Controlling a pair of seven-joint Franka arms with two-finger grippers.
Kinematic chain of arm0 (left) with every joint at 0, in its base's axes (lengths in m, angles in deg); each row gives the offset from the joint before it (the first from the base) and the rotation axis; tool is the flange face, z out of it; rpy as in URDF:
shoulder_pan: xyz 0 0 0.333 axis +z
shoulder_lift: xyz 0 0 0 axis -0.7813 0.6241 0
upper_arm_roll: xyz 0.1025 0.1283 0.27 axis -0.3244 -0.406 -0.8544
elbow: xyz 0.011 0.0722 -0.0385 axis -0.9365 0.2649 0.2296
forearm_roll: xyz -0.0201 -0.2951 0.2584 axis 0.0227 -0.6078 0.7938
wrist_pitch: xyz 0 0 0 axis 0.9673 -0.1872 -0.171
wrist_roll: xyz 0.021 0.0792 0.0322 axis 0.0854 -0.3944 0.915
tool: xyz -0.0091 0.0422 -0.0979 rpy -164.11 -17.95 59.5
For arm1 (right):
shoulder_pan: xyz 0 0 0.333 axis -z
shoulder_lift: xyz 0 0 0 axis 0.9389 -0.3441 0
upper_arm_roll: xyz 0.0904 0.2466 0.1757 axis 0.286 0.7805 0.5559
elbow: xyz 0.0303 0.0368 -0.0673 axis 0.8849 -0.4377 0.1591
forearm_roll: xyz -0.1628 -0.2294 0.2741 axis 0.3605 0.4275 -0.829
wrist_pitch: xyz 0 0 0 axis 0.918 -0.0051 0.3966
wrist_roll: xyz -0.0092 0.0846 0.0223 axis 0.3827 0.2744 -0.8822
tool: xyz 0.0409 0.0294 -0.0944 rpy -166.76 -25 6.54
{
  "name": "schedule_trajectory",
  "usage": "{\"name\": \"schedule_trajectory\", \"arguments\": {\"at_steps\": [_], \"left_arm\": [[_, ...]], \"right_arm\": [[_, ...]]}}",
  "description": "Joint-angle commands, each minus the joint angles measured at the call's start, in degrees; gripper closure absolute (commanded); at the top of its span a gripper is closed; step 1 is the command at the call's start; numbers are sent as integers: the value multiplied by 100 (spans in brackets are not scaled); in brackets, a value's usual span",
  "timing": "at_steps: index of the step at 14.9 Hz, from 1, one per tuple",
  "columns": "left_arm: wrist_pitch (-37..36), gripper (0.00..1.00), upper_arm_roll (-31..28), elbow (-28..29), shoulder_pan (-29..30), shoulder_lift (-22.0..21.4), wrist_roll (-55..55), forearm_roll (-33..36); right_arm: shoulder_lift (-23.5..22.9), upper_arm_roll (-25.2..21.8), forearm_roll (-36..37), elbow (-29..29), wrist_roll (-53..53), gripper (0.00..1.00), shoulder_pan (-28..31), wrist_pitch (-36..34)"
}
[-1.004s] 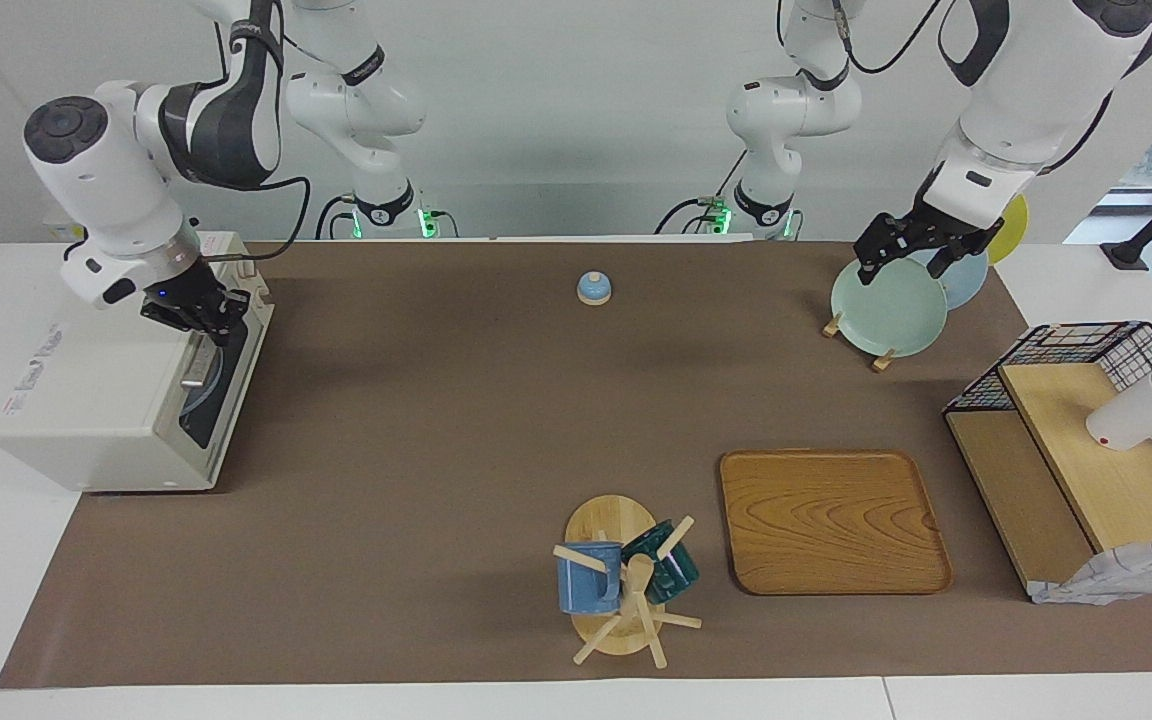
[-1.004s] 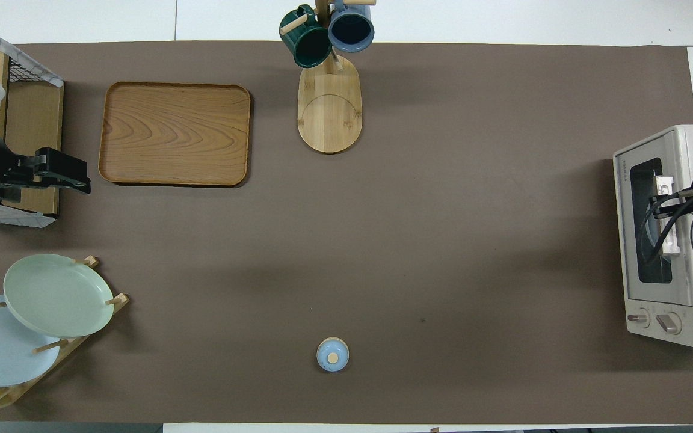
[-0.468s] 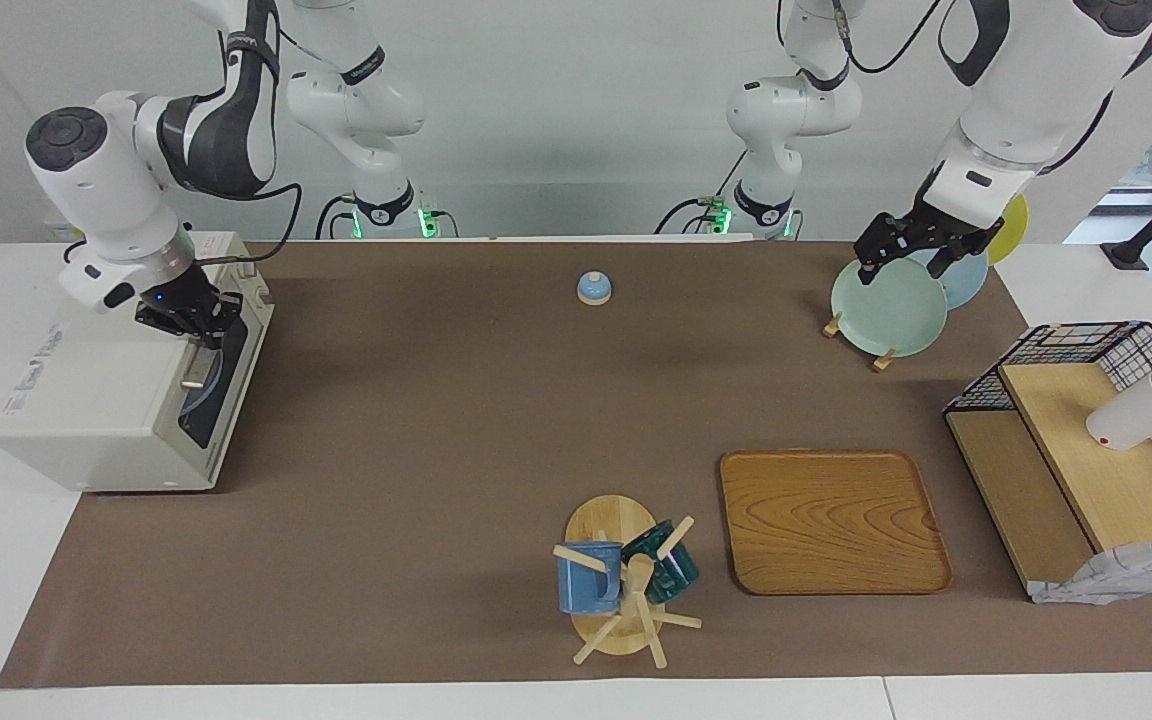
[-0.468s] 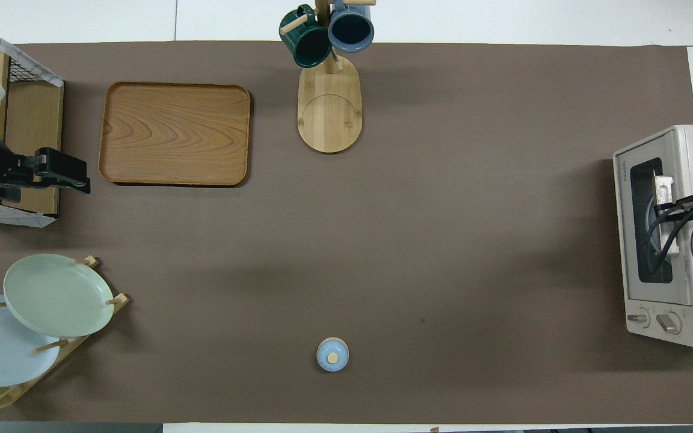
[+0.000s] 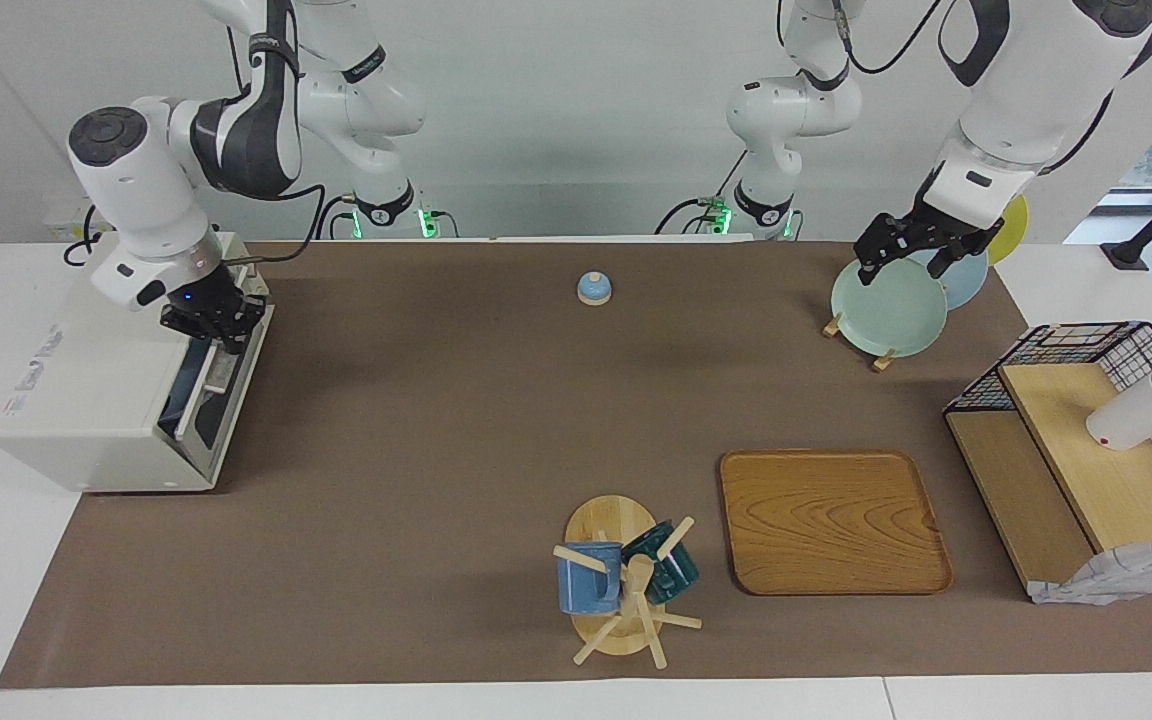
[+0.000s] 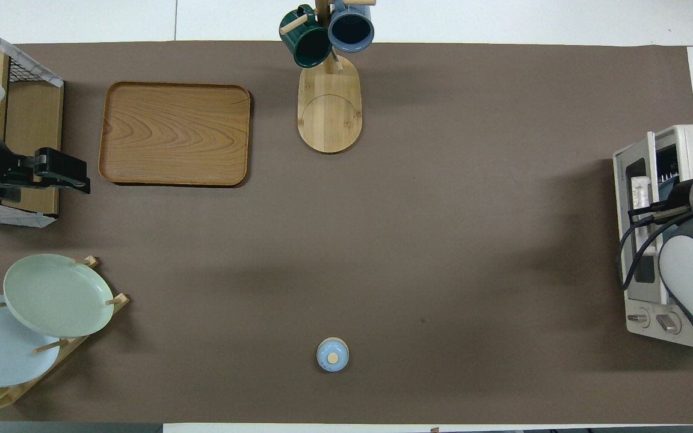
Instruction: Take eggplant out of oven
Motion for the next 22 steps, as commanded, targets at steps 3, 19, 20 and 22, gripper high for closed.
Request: {"name": "schedule_trajectory", "arguments": {"at_steps": [3, 19, 20, 22], "left_arm": [[45, 0, 43, 208, 88, -175, -5, 64], [45, 0, 43, 208, 88, -175, -5, 64], [45, 0, 43, 208, 88, -175, -5, 64], [45, 0, 43, 200, 88, -175, -5, 64]], "right_arm": [[-675, -35, -58, -309, 251, 100, -122, 1082], [-1080, -17, -84, -958, 1173, 100, -342, 2253], [-1071, -17, -93, -1020, 1191, 100, -342, 2357], [-1088, -17, -93, -1204, 1252, 100, -333, 2665]]}}
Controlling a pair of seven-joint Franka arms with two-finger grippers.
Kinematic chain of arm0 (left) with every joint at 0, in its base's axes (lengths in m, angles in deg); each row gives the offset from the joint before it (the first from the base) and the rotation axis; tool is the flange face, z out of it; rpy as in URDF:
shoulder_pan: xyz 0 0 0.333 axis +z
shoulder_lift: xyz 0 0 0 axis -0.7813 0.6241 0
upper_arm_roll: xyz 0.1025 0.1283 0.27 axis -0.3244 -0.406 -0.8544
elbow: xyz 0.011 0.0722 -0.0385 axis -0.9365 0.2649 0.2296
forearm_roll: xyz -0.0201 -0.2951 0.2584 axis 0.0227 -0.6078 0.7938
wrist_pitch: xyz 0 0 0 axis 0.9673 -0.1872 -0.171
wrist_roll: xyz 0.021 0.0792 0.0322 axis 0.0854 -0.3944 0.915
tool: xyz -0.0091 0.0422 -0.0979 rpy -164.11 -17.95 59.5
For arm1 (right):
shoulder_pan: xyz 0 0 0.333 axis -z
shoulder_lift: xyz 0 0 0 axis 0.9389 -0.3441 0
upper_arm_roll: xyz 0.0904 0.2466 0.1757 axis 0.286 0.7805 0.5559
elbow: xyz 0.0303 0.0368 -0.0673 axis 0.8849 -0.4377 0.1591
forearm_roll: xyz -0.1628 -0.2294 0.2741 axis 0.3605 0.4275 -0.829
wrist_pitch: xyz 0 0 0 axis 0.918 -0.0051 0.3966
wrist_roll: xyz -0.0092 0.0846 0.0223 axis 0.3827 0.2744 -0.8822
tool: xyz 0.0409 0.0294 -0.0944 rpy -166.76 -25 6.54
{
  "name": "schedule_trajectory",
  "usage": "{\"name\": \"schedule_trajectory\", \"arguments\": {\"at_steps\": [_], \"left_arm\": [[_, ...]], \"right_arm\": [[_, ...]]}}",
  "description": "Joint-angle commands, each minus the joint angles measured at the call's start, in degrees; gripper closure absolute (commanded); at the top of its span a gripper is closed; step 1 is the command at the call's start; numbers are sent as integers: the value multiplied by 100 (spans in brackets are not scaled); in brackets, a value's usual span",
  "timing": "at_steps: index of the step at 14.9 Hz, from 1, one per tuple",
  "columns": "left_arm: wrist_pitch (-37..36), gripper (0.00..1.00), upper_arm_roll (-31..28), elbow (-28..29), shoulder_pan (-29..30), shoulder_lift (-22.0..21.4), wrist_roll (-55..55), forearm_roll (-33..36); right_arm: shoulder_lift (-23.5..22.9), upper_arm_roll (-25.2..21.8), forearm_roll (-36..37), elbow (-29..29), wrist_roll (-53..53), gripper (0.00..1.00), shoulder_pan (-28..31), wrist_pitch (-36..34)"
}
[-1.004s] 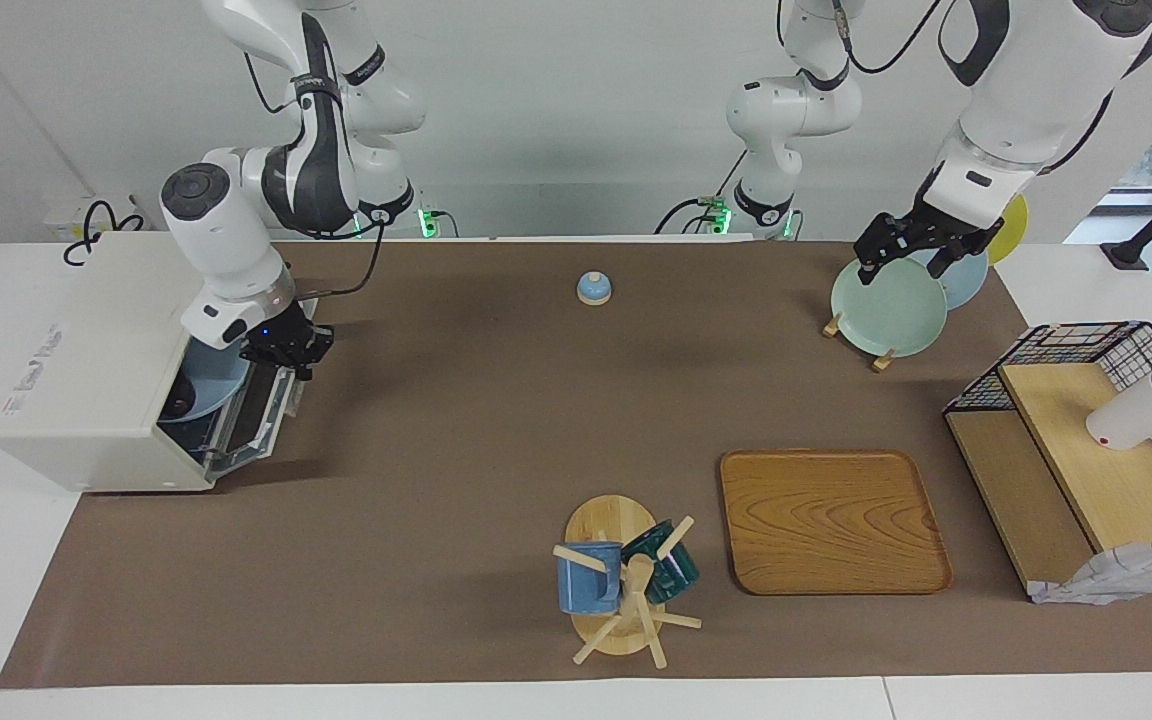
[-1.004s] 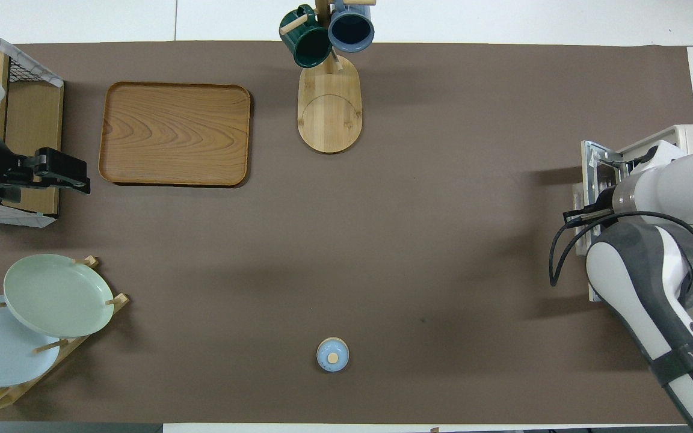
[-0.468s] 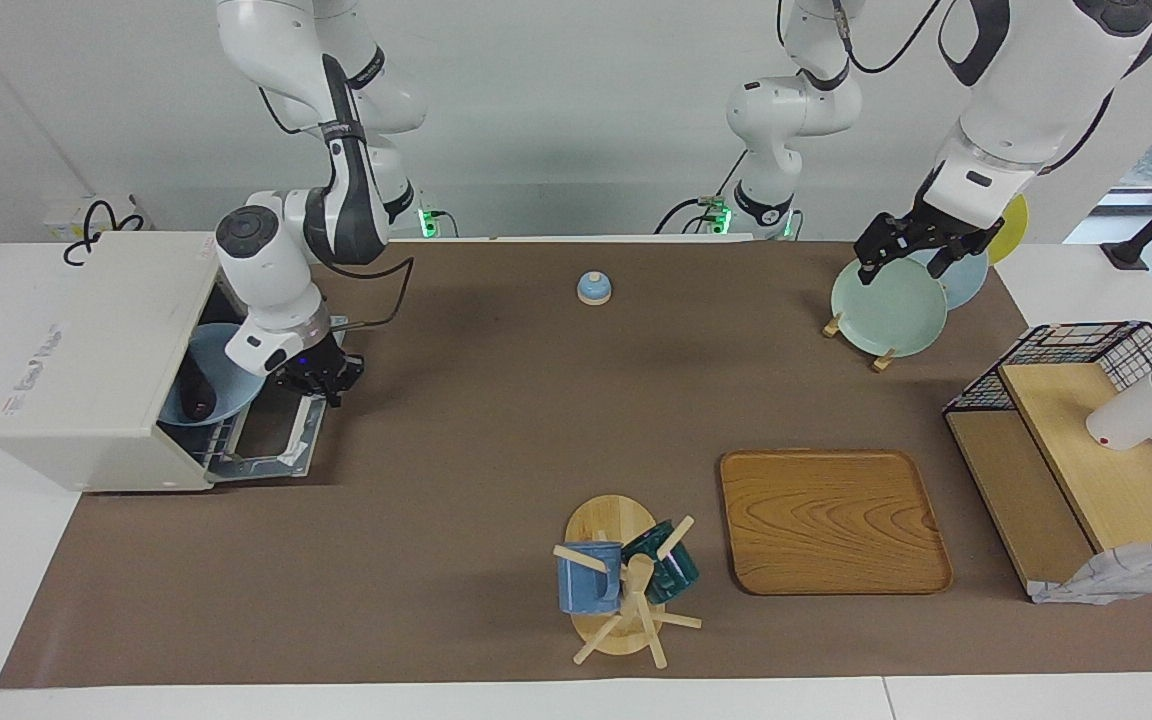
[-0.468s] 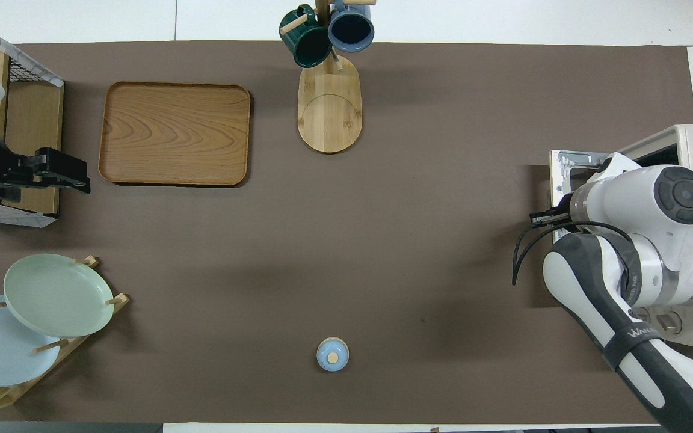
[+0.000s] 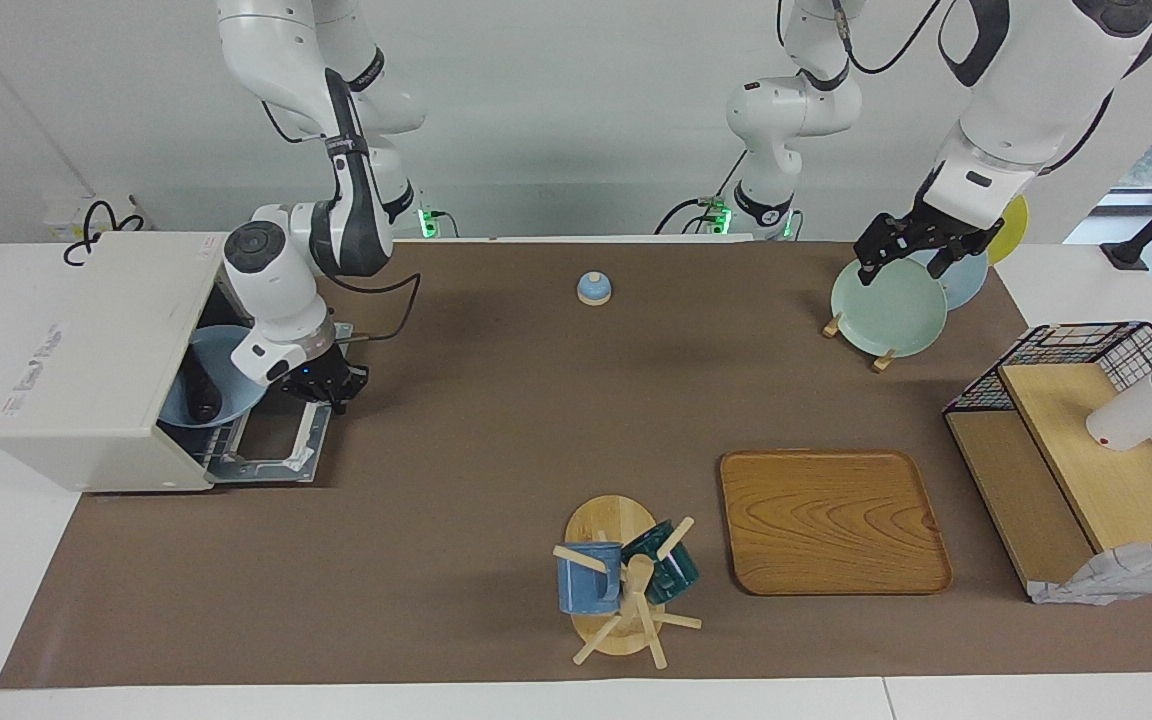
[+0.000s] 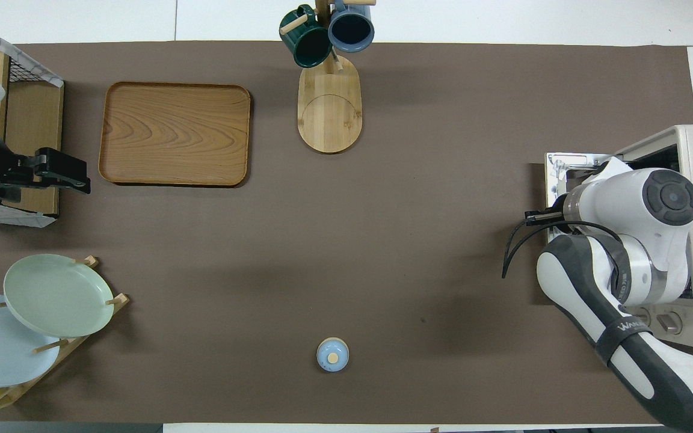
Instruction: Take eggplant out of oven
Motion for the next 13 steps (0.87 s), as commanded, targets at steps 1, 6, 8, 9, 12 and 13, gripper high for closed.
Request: {"name": "schedule_trajectory", "arguments": {"at_steps": [1, 6, 8, 9, 12, 13], "left_arm": [[54, 0, 43, 199, 88, -175, -5, 64], [45, 0, 34, 199, 96, -175, 21, 64], [45, 0, 25, 208, 97, -184, 21, 64], [45, 0, 25, 208, 97, -175, 21, 64], [45, 0, 25, 208, 97, -184, 12, 64], [45, 0, 25, 208, 97, -175, 21, 64]], "right_arm": [[13, -209, 222, -243, -36, 100, 263, 370], [22, -174, -226, -235, 902, 100, -332, 344], [22, -183, -227, -156, 1168, 100, -492, 178], [22, -183, -227, -68, 1168, 100, -484, 38], [31, -174, -218, 317, 1151, 100, -501, -498], [13, -174, -209, 450, 1159, 100, -510, -613]]}}
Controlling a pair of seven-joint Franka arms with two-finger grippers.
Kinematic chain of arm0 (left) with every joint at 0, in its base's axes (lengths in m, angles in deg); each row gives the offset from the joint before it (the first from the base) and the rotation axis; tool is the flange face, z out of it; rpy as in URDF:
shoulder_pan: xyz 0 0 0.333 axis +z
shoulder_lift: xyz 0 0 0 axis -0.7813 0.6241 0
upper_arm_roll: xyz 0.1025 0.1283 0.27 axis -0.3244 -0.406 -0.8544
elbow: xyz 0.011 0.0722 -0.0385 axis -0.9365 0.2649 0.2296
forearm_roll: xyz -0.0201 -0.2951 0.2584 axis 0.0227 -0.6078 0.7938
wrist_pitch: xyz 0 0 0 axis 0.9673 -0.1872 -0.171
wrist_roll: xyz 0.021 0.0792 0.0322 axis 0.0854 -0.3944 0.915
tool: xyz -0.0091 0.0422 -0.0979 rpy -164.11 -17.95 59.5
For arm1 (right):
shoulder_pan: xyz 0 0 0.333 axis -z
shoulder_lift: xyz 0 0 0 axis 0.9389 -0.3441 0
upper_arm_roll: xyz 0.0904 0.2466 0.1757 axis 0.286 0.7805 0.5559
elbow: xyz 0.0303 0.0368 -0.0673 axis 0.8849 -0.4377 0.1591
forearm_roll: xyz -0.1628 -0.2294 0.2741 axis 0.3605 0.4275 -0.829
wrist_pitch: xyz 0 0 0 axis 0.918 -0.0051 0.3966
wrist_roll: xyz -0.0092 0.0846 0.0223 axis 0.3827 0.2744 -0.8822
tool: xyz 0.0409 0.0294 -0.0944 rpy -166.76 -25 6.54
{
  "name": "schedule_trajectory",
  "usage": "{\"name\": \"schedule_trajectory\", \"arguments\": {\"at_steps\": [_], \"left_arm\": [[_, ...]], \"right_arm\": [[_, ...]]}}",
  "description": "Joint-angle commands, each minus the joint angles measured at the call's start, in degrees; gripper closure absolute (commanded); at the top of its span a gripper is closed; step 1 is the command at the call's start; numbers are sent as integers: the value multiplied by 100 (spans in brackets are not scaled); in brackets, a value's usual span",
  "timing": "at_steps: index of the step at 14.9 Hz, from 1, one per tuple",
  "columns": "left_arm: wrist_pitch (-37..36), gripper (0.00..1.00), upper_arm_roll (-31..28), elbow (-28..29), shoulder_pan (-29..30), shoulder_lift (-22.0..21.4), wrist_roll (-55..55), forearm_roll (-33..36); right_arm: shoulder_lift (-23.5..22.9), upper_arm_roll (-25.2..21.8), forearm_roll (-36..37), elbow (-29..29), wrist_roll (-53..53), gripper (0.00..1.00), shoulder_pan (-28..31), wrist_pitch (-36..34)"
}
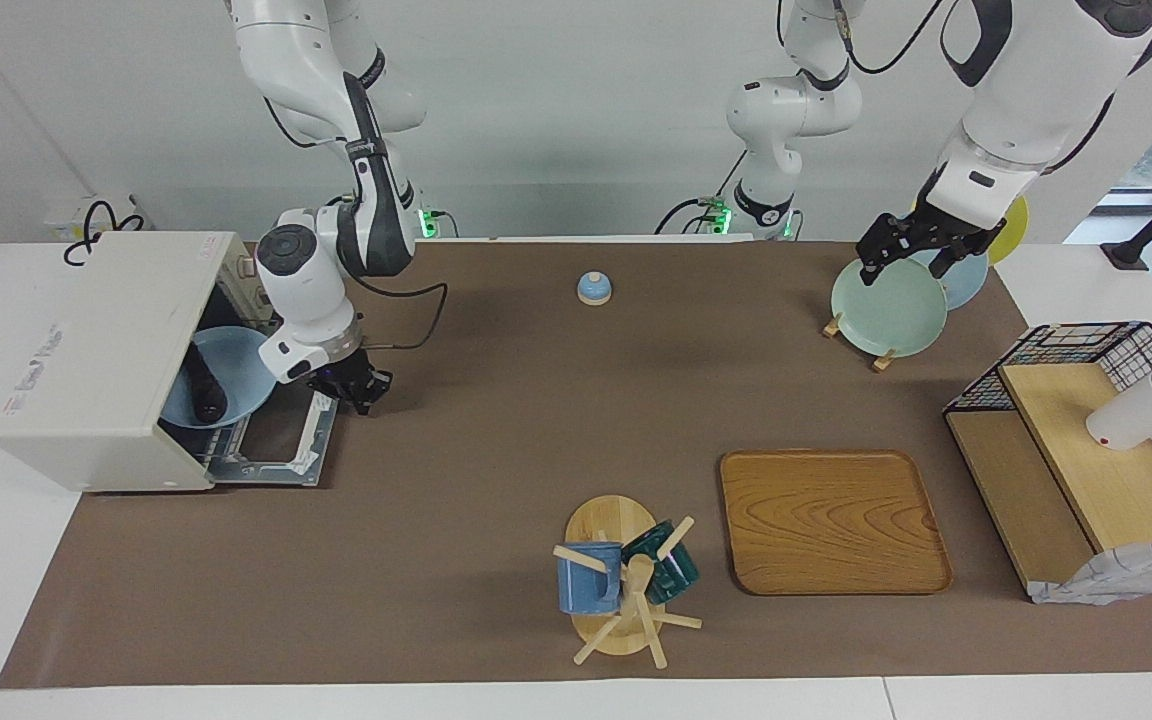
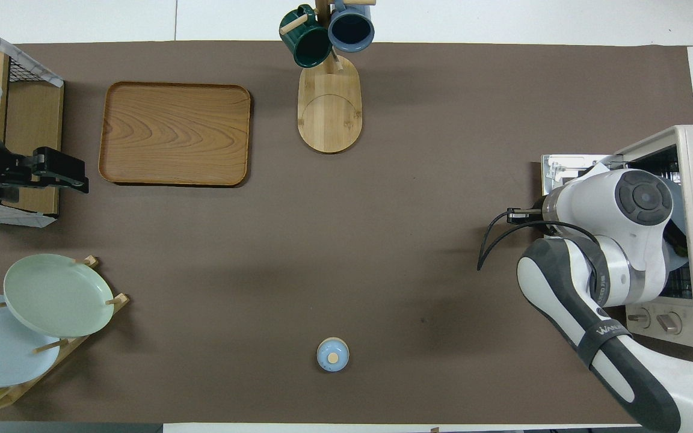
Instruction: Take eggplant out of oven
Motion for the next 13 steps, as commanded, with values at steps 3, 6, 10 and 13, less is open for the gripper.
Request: {"name": "schedule_trajectory", "arguments": {"at_steps": [3, 6, 10, 13], "left_arm": [[54, 0, 44, 208, 90, -184, 17, 64], [81, 0, 44, 208, 90, -175, 8, 64], [89, 0, 44, 217, 90, -175, 17, 64], [107, 0, 44, 217, 81, -175, 17, 64]], "right_arm": [[89, -60, 77, 796, -43, 63, -120, -1165], [255, -78, 1103, 1281, -104, 23, -68, -2035], [423, -87, 1202, 1116, -894, 25, 440, -2162], [633, -95, 1202, 379, -1308, 46, 643, -1242]]}}
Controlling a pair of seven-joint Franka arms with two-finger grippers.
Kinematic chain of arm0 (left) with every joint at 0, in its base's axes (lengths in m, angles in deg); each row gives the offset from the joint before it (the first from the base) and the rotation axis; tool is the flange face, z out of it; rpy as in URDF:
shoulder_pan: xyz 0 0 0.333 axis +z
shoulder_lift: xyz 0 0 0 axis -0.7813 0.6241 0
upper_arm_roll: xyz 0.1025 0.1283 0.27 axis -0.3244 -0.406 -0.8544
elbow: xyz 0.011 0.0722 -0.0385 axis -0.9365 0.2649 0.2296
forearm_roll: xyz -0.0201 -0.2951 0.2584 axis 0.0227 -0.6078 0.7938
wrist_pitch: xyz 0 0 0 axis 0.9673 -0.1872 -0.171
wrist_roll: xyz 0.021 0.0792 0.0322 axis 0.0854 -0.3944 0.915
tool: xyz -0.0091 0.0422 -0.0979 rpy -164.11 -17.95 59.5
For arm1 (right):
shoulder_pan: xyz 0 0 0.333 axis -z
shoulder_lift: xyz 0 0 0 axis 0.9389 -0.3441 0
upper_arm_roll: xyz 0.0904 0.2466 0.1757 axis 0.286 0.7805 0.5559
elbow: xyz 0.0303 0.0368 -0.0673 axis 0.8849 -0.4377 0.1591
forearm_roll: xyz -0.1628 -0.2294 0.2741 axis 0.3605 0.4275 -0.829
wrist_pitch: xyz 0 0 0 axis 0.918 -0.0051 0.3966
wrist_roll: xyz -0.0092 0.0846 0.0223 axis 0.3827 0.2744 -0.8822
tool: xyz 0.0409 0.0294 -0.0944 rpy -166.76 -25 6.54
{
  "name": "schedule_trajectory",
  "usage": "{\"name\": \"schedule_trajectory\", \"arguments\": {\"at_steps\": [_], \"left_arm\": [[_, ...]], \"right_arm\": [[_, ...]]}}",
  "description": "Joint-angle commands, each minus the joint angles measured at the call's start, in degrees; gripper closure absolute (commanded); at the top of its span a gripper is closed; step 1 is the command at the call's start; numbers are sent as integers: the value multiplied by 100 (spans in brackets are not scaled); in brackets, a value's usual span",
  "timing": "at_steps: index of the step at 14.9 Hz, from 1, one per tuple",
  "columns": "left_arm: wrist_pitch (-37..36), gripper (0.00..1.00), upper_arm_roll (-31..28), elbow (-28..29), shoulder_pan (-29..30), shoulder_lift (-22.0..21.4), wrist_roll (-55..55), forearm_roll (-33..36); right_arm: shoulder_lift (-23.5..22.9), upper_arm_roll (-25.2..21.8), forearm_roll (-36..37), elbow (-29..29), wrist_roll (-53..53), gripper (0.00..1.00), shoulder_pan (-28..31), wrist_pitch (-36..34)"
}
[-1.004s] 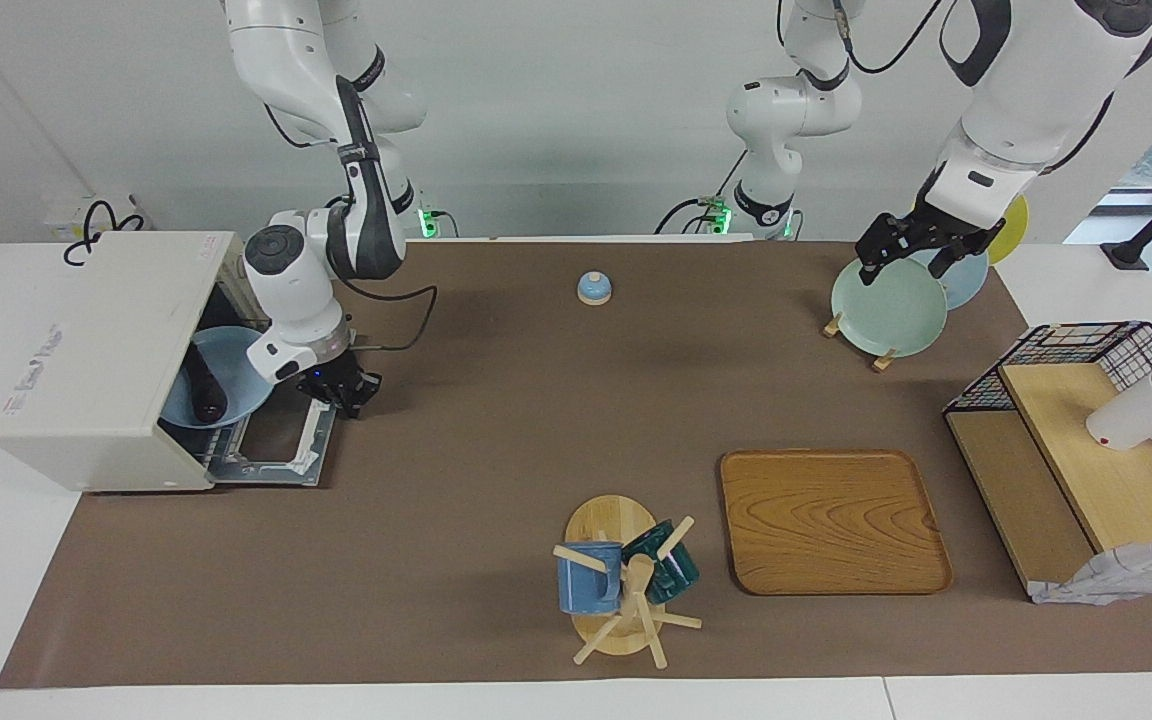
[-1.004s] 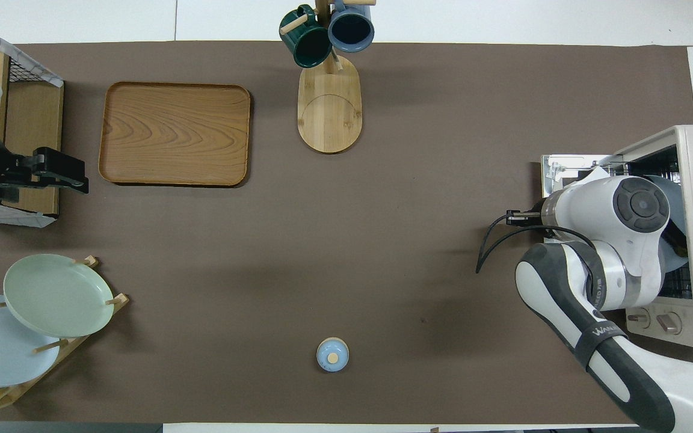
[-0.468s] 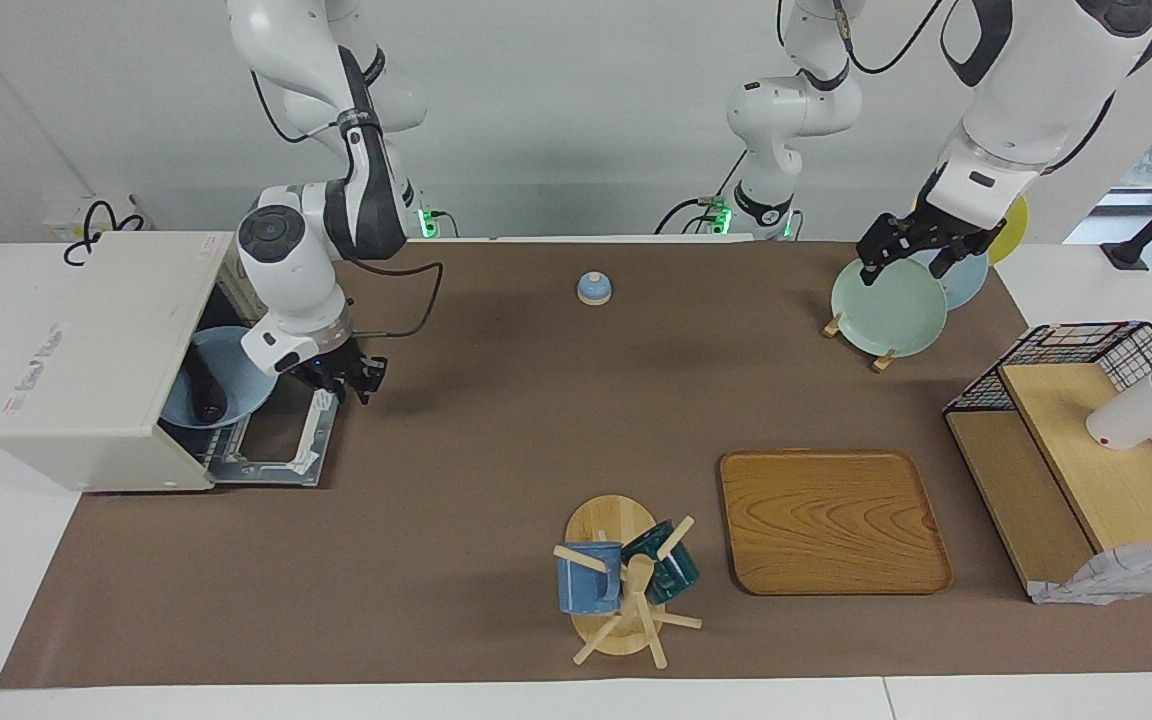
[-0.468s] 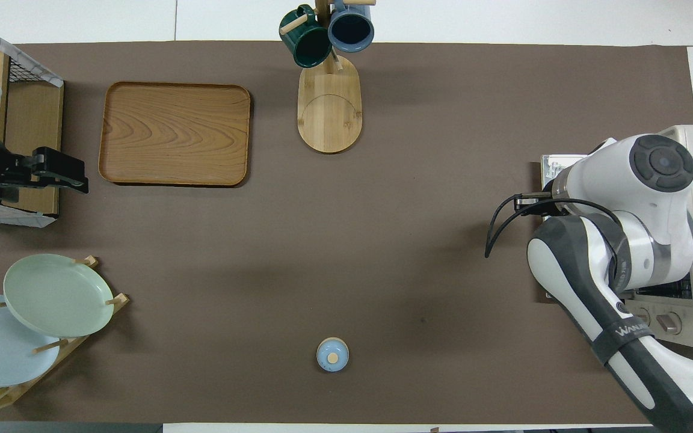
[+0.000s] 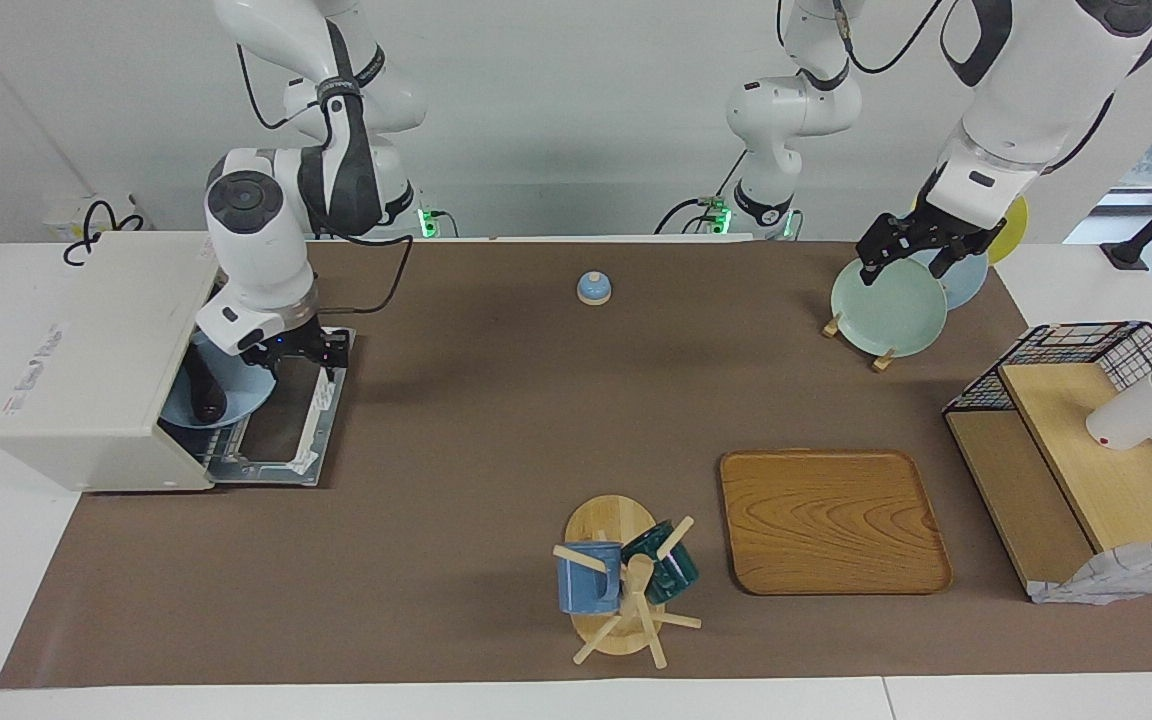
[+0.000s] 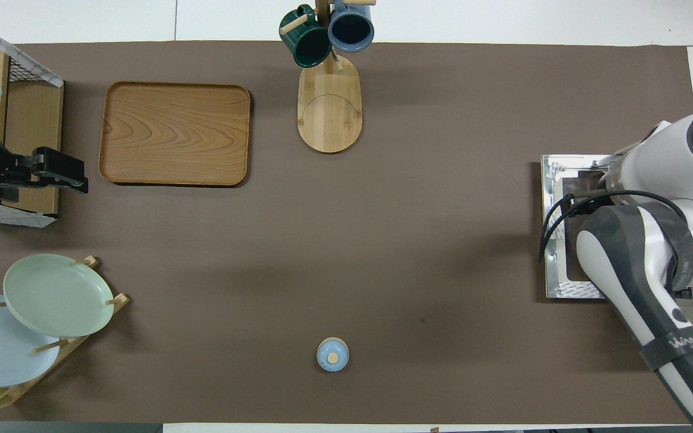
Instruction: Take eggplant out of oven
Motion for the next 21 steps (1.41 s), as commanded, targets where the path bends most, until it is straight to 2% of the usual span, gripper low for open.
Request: {"name": "schedule_trajectory", "arguments": {"at_steps": [1, 2, 5, 6, 7, 9, 12, 15, 17, 21], "left_arm": [[107, 0, 44, 208, 87, -175, 8, 64], [115, 0, 44, 208, 87, -175, 8, 64], [115, 0, 44, 208, 78, -175, 17, 64], [115, 0, 44, 200, 78, -175, 17, 64], [115, 0, 44, 199, 78, -175, 17, 64], [115, 0, 53, 199, 78, -175, 17, 64], [133, 0, 44, 199, 78, -175, 17, 64], [133, 0, 44, 208, 78, -175, 8, 64], [142, 0, 44, 200, 87, -175, -1, 64], [142, 0, 44, 199, 78, -175, 8, 64]], "right_arm": [[270, 34, 101, -749, -356, 53, 217, 726], [270, 26, 101, -759, -532, 59, 235, 736], [270, 34, 101, -785, -578, 59, 297, 823], [270, 26, 101, -802, -595, 63, 297, 850], [279, 26, 101, -837, -630, 78, 306, 859], [349, 26, 101, -1004, -709, 100, 376, 938], [350, 34, 118, -970, -885, 100, 359, 895], [262, 165, 101, -594, -850, 100, 193, 456], [192, 219, 118, -303, -789, 100, -316, 70], [165, 245, 127, 31, 1, 100, -1046, -537]]}}
